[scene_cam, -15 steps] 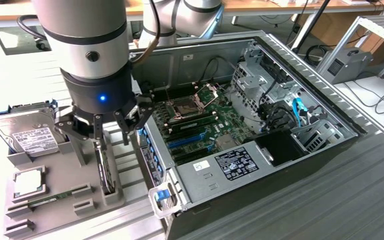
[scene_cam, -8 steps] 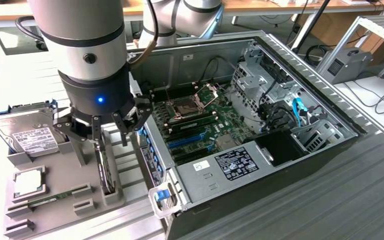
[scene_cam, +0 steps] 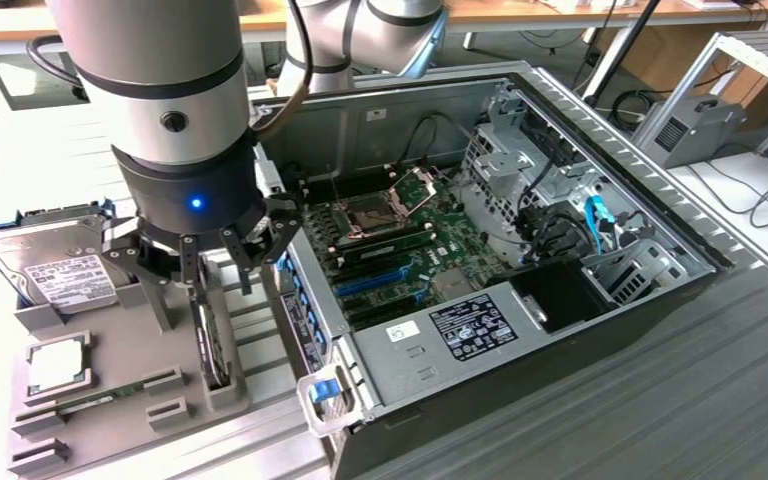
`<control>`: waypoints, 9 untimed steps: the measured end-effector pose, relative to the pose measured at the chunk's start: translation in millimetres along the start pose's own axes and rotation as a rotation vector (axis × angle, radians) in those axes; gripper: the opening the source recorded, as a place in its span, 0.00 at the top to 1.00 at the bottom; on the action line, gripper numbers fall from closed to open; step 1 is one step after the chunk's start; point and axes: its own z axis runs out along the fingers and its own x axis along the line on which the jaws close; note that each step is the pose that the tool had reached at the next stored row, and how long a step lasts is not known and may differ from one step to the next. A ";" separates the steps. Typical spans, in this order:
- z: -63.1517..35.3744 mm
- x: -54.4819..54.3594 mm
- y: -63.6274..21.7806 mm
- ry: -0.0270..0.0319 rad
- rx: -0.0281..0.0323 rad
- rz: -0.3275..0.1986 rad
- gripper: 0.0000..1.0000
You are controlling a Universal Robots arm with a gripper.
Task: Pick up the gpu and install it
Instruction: 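Pick up the gpu and move the gpu toward the slot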
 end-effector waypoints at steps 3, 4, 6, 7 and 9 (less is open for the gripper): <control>0.8 0.4 -0.1 -0.0001 -0.0001 0.000 0.58; 1.0 0.5 -0.1 -0.0001 -0.0001 0.000 0.58; 1.4 0.9 -0.1 -0.0001 -0.0002 0.000 0.58; 1.6 0.9 -0.1 -0.0001 -0.0001 0.000 0.58; 2.0 0.9 -0.1 -0.0001 -0.0002 0.000 0.58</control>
